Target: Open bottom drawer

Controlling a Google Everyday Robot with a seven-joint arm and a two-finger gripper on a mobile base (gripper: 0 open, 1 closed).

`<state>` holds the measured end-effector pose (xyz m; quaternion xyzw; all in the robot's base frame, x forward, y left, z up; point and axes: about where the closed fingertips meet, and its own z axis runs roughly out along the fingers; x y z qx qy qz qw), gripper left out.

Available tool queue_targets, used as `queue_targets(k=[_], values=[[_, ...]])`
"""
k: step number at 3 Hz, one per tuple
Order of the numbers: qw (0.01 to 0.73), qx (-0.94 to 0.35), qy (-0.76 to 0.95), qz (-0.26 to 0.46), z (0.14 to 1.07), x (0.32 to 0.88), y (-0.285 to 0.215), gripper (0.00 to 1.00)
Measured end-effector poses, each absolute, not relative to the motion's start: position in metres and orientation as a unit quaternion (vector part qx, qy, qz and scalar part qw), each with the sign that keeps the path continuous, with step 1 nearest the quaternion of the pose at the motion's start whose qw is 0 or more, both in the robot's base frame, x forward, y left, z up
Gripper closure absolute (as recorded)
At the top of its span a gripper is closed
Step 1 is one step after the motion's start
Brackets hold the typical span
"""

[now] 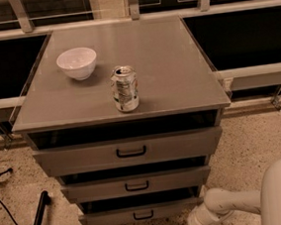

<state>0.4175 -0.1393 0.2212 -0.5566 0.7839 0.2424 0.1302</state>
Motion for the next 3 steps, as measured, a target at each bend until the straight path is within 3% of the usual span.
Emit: queue_targets(k=[3], values=[[0.191,-0.591,0.756,0.209,0.239,0.45,-0.121,0.0]])
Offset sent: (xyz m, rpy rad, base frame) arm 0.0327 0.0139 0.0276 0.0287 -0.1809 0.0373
